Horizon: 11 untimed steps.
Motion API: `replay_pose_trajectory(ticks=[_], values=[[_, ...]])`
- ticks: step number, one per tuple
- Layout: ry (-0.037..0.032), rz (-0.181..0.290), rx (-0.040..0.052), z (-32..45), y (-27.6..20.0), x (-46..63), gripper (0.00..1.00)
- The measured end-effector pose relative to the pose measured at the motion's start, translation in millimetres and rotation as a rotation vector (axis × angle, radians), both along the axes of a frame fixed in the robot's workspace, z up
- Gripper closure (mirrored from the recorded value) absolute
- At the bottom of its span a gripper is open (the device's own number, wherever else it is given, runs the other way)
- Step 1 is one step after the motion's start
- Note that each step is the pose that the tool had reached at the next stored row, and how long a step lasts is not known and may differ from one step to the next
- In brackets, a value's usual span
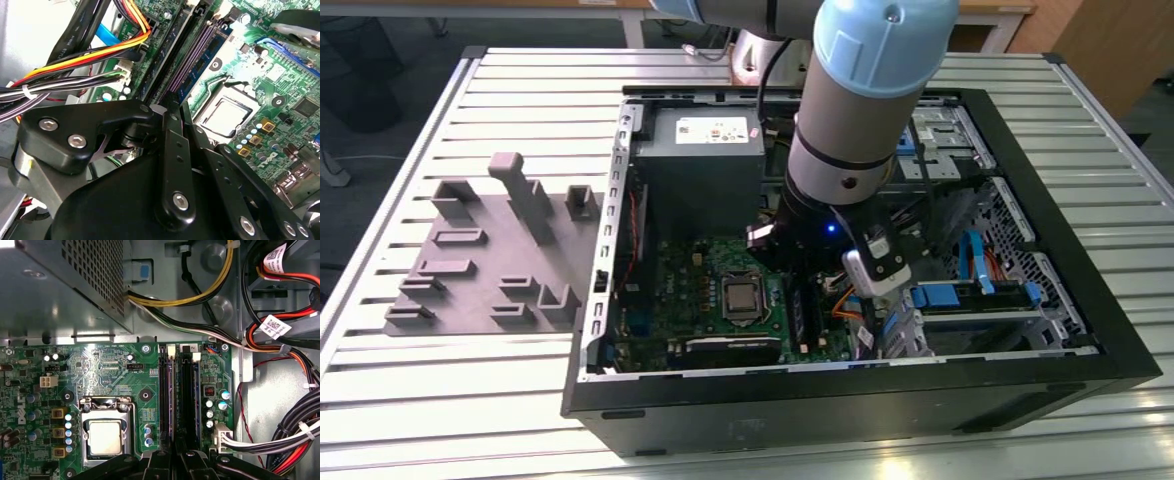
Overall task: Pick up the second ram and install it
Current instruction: 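Insert the second ram into the second slot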
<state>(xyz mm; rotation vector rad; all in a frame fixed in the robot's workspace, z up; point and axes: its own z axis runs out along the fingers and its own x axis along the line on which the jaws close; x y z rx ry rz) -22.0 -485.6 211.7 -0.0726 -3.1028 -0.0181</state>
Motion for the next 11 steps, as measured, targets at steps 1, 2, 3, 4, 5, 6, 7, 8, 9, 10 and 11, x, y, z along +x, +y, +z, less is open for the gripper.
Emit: replay_pose_trajectory(ticks=[1,2,3,4,5,6,7,8,9,10,11], values=[[-0.0001,0.0,0.0006,-0.3,0.0,0.0,0.86],[-0.0001,0.0,0.0012,-0.6,0.0,0.0,0.86],[-0.0001,0.0,0.0017,-0.8,0.1,0.0,0.86],[-0.0001,0.0,0.0017,-0.9,0.0,0.0,0.86],[0.0,0.0,0.0017,-1.2,0.0,0.0,0.86],[0.0,0.0,0.0018,-1.5,-0.1,0.0,0.86],[0.0001,0.0,0.0018,-1.9,-0.1,-0.1,0.86],[0.0,0.0,0.002,-2.2,0.0,-0.1,0.86],[0.0,0.0,0.0023,-2.3,0.0,-0.1,0.86],[-0.0001,0.0,0.0026,-2.5,0.1,-0.1,0.86],[0.0,0.0,0.0025,-2.5,0.1,-0.1,0.86]])
